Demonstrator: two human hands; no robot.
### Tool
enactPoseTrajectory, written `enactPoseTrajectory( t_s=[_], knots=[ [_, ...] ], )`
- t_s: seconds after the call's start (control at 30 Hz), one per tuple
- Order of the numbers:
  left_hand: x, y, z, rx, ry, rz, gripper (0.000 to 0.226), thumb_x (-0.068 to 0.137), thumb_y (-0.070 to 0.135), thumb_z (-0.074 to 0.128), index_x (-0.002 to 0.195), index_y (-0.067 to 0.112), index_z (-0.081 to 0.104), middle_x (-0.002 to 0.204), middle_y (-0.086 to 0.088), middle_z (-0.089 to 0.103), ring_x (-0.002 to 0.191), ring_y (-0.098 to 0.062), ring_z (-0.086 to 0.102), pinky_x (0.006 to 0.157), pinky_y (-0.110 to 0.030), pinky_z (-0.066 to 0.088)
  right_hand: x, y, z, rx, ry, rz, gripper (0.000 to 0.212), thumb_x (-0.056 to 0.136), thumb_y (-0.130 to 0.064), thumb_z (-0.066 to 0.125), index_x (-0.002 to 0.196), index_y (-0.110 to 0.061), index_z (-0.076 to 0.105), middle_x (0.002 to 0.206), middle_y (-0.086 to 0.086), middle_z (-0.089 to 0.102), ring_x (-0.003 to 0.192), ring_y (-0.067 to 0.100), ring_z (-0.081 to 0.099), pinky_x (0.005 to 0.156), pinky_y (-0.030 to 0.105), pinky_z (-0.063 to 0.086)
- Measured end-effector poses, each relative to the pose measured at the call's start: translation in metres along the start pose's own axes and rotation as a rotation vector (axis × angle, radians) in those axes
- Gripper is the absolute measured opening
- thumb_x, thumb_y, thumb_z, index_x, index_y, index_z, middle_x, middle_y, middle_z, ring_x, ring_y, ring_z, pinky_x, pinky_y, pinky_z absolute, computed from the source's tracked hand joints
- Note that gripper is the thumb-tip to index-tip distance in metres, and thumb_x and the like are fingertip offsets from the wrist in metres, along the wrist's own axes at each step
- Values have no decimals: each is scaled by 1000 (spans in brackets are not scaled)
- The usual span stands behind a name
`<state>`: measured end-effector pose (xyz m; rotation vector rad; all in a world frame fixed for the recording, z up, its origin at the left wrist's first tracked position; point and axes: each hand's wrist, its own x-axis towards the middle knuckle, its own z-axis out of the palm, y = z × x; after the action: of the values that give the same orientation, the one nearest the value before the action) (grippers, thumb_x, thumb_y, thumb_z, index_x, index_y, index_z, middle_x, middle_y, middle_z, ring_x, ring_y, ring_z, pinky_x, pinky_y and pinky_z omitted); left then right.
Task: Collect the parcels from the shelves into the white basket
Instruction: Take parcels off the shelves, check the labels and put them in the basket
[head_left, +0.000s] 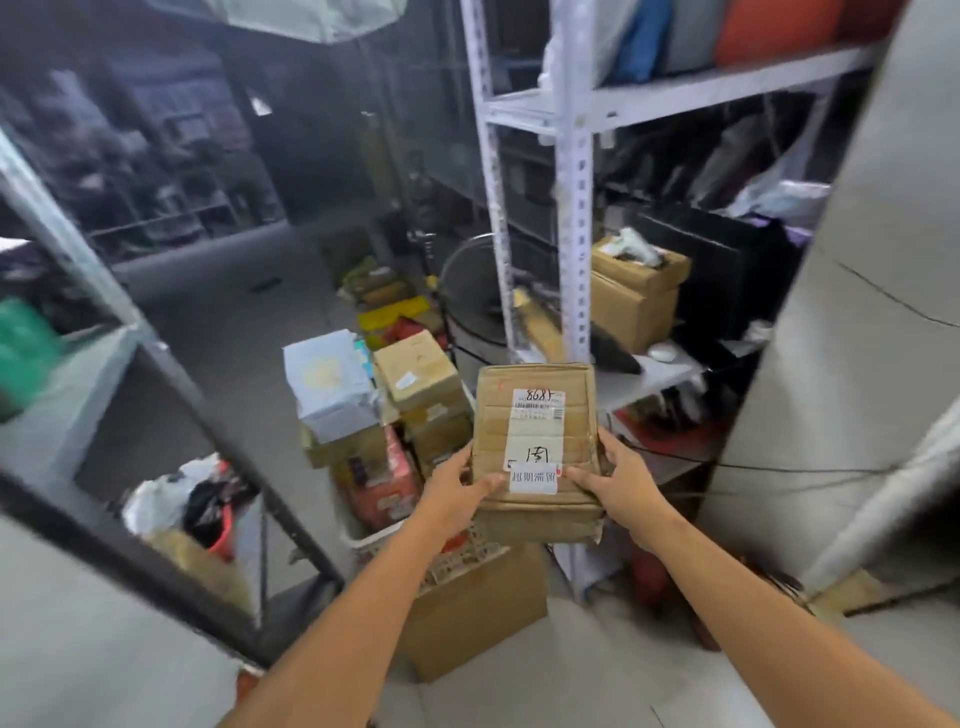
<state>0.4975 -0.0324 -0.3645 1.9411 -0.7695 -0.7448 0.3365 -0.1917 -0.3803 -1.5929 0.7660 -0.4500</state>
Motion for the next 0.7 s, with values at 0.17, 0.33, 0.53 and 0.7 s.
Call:
enactPoseTrajectory(
  t_s=[0.17,0.33,0.53,0.7],
  knots=[
    [32,-9,-71,-48,117,-62,62,87,32,68,142,31,42,126,23,49,121,-9,45,105,-36,41,64,-36,56,-46,-114,-46,67,80,-15,77,139,-26,47,122,-14,61,118,11,55,105,34,43],
    [91,-20,-129,-141,166,-56,56,88,27,68,140,28,46,128,10,60,116,-11,54,99,-33,46,149,-67,105,-60,-181,-50,73,79,-16,78,143,-20,42,130,-3,61,117,14,58,102,39,47],
    [166,-31,-181,-191,190,-86,60,87,28,68,142,26,44,131,5,58,117,-15,54,101,-40,47,237,-93,146,-72,-219,-85,65,79,-12,77,131,-36,47,103,-29,62,94,-11,61,74,7,47],
    [229,-41,-209,-190,264,-107,48,86,25,69,131,27,52,121,4,64,107,-15,61,97,-41,50,312,-106,173,-77,-259,-95,68,80,-7,75,137,-29,46,102,-27,59,83,-19,59,63,-1,43]
  ],
)
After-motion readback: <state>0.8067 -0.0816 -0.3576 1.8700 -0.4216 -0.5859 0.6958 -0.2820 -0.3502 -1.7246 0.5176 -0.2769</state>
